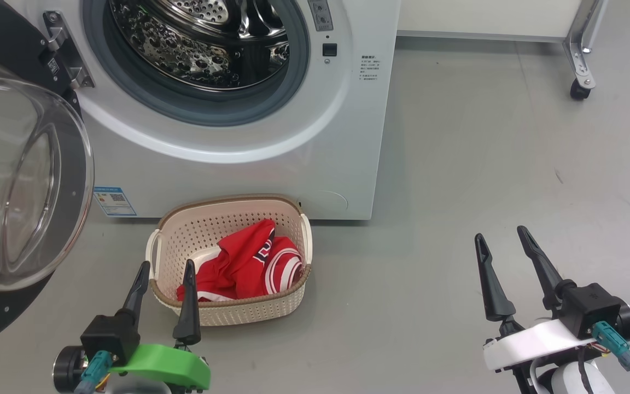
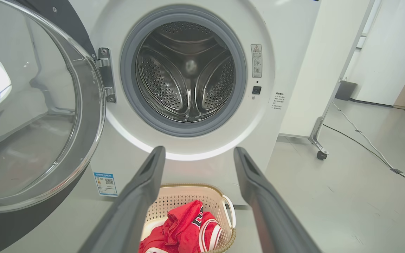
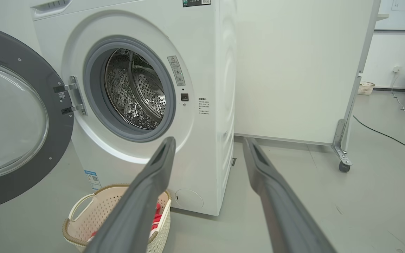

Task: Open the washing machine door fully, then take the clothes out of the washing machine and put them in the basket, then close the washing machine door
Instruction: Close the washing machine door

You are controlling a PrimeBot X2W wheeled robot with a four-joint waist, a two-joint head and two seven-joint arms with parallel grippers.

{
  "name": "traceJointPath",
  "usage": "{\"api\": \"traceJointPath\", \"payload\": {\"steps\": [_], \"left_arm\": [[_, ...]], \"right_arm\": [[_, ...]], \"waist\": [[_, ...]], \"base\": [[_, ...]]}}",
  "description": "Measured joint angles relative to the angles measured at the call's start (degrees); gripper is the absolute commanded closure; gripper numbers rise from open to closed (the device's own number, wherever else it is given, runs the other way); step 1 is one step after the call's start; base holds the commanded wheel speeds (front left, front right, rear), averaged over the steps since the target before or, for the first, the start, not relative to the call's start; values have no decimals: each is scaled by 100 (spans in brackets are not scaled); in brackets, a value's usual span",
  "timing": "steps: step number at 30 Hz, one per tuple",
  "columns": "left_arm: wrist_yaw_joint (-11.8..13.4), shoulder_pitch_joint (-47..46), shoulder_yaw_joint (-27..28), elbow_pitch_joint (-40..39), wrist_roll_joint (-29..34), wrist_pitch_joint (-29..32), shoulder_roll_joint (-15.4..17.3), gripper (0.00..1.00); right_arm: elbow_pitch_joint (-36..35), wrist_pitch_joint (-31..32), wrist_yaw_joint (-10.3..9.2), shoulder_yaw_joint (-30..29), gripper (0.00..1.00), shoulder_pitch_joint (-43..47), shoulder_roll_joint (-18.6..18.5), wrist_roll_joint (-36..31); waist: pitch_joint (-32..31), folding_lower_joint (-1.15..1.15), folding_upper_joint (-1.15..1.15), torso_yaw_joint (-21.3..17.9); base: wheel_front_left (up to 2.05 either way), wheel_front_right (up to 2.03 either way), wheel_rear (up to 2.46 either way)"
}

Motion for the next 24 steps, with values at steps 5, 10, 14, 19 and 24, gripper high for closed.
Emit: {"api": "traceJointPath", "payload": {"steps": [5,10,14,19,24], "left_arm": [[4,0,-3,-1,0,-1,0,0],[4,0,-9,-2,1,-1,0,0],[-56,16,-16,-22,-178,0,-1,0],[-55,21,-32,-56,-162,0,-1,0],[-53,21,-66,-65,-22,-1,27,0]], "right_arm": [[5,0,0,1,0,0,1,0],[12,0,0,11,0,0,2,0],[20,0,0,31,0,0,3,0],[31,0,1,40,0,0,4,0],[38,0,1,47,0,0,5,0]], "waist": [[-6,0,0,6],[-20,0,0,6],[-29,0,0,2],[-32,0,0,-5],[-36,0,0,-9]], "base": [[-51,51,0],[-31,31,0],[-12,12,0],[7,-7,0],[8,-8,0]]}}
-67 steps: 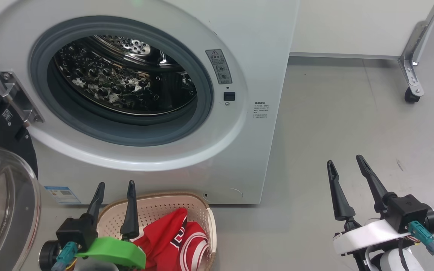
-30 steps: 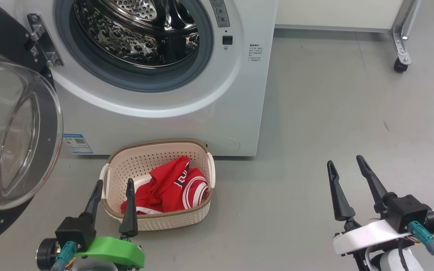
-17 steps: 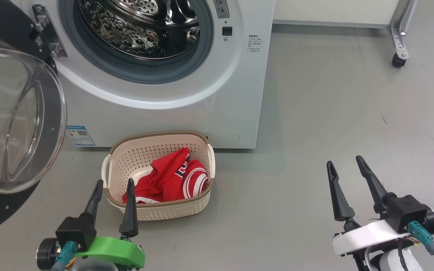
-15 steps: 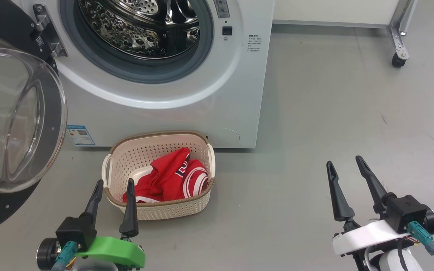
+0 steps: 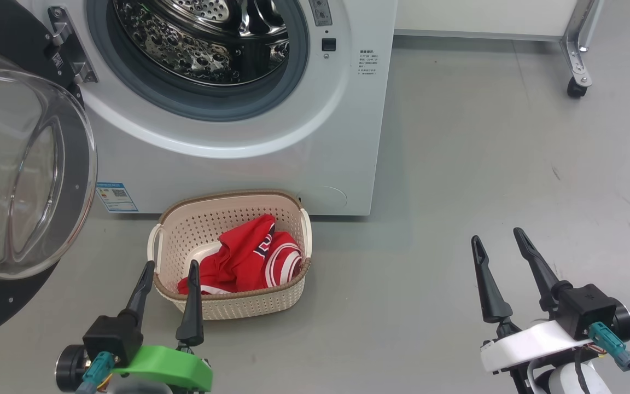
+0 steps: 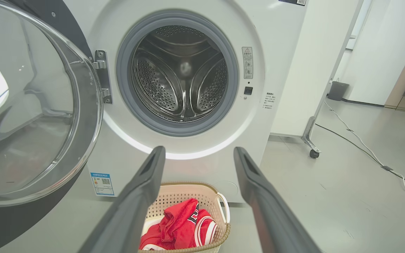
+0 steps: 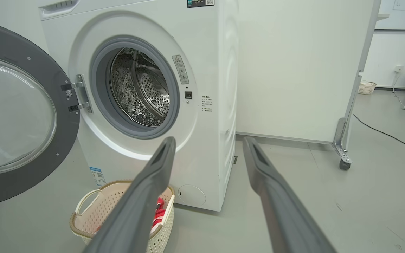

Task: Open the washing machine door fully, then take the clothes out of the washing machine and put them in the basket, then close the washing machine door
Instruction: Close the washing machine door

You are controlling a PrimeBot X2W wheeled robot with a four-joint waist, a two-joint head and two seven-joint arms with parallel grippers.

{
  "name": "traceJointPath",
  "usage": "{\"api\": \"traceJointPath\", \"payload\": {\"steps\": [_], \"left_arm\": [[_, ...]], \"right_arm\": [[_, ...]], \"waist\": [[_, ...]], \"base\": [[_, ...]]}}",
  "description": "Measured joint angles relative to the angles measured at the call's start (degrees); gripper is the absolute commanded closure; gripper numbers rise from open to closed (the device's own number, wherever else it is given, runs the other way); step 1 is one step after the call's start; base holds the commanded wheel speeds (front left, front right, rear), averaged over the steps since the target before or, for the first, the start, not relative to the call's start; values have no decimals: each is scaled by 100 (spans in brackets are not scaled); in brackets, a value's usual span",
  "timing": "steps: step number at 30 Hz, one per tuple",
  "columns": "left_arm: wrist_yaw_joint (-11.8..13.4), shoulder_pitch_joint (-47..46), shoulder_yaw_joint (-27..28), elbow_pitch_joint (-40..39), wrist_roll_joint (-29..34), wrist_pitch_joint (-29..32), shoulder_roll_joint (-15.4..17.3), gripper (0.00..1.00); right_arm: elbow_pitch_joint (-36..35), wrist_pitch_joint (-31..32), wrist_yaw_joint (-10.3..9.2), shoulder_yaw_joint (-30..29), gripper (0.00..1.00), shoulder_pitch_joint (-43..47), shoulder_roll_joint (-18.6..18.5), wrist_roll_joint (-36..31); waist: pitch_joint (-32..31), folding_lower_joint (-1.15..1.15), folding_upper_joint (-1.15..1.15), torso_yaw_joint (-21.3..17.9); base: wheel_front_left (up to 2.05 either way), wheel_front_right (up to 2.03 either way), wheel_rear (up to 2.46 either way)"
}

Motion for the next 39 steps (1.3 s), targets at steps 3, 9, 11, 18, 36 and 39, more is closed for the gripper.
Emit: {"api": "traceJointPath", "payload": {"steps": [3,9,11,18,36,39], "left_arm": [[2,0,0,0,5,0,0,0],[24,1,-4,0,5,0,0,0],[34,1,-4,0,5,0,-1,0],[51,1,-3,0,5,0,-1,0],[49,1,-135,9,8,1,-3,0],[51,-1,-148,9,10,1,-4,0]], "right_arm": [[2,0,0,2,0,0,1,0],[2,0,0,-1,0,0,3,0],[2,0,0,-3,0,0,4,0],[2,0,0,-9,0,-1,14,0],[-32,0,-3,-82,0,0,20,1],[-58,0,-2,-81,0,1,19,1]], "waist": [[0,0,0,0],[10,0,0,10],[15,0,0,14],[29,0,0,26],[44,0,0,118],[68,0,0,220]], "base": [[0,0,0],[0,0,0],[0,0,0],[0,0,0],[0,0,0],[0,0,0]]}}
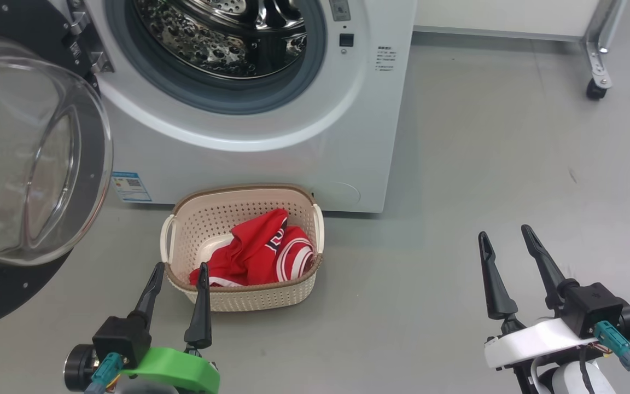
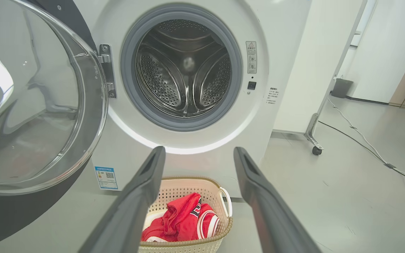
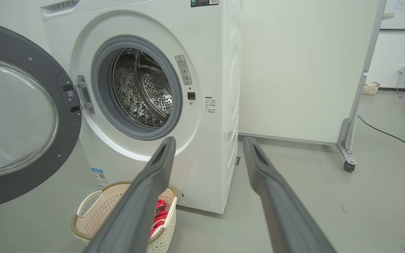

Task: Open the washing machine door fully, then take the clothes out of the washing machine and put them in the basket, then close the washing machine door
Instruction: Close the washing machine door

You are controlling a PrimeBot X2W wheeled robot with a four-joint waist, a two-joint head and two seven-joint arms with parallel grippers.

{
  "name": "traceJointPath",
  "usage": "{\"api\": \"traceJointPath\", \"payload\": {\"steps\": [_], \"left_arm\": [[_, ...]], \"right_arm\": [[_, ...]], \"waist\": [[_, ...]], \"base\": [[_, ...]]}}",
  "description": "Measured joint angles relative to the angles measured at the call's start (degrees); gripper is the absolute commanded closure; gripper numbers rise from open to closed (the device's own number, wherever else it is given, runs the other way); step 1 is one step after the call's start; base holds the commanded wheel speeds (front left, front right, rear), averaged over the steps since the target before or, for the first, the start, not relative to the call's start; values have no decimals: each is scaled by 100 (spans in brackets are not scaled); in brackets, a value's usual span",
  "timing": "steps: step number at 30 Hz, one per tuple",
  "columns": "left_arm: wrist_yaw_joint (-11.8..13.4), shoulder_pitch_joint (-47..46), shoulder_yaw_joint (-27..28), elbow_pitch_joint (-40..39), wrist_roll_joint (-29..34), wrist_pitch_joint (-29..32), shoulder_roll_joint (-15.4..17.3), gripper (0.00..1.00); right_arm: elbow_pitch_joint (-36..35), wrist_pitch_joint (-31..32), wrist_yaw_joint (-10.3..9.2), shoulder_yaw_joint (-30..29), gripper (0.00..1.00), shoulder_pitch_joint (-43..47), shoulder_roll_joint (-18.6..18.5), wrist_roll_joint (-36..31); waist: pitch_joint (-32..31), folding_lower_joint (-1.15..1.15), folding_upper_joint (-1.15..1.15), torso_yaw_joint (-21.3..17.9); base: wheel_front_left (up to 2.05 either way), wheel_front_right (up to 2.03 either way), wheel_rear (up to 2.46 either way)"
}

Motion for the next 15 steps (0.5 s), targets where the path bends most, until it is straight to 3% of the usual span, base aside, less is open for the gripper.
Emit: {"api": "traceJointPath", "payload": {"steps": [15], "left_arm": [[100,-1,53,-18,0,0,-3,0]], "right_arm": [[-69,0,55,178,0,-4,-57,-2]], "waist": [[151,0,0,836]], "base": [[0,0,0]]}}
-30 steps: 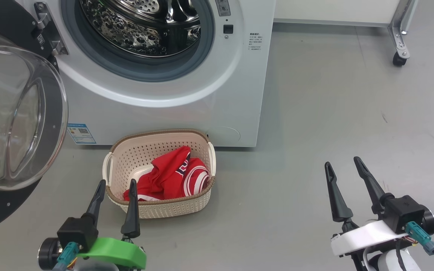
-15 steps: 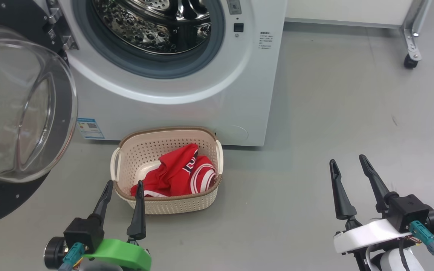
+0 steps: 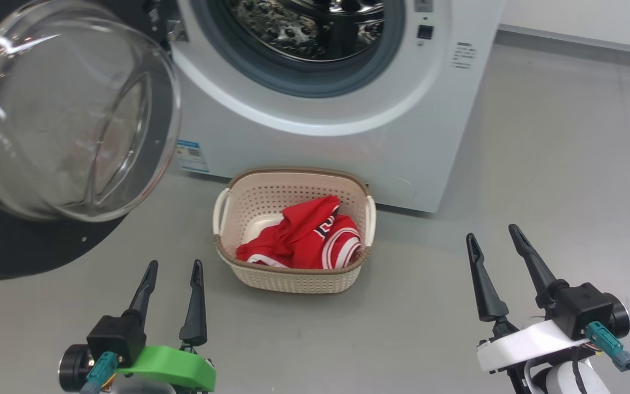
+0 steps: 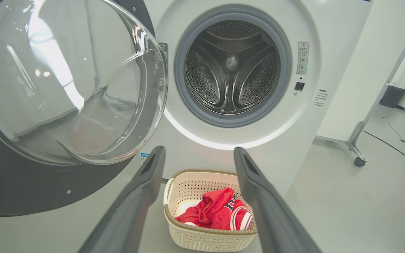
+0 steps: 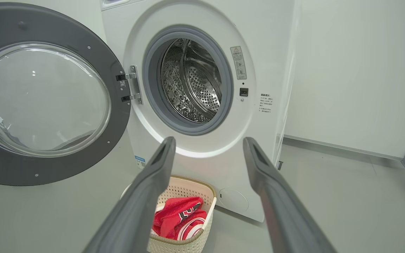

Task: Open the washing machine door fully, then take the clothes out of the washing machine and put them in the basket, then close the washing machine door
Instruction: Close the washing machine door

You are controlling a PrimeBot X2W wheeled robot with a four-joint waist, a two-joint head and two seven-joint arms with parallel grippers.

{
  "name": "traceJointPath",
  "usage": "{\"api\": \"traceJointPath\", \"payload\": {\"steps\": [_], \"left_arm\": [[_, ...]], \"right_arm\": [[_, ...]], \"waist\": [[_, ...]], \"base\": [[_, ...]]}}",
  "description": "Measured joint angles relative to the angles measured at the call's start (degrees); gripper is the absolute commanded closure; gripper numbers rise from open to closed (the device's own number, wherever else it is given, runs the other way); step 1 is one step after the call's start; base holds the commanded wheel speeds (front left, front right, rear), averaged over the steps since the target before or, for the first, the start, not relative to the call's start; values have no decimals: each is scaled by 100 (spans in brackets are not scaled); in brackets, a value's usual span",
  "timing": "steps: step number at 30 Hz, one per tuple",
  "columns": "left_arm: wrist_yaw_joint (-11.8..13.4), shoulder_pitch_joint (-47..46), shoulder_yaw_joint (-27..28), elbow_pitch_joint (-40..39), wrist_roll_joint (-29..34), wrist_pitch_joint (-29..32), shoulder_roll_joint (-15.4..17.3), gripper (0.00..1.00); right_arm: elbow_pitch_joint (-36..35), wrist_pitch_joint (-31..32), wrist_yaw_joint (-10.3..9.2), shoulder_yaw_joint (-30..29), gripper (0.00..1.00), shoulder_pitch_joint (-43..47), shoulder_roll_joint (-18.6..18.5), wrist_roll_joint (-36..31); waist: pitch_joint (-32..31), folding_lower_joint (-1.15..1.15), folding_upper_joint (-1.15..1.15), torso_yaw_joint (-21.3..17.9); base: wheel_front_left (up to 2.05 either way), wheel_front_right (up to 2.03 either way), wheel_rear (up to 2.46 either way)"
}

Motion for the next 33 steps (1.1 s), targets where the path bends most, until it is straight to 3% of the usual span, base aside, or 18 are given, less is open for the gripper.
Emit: {"api": "traceJointPath", "payload": {"steps": [22,33], "left_arm": [[62,10,99,-119,4,-5,-1,0],[112,104,212,-246,22,-7,3,0]], "right_arm": [[43,0,99,308,0,-128,-14,-1],[142,0,146,481,0,-243,-10,0]], "waist": [[62,0,0,1720],[-29,0,0,1959]], "base": [[0,0,0],[0,0,0]]}}
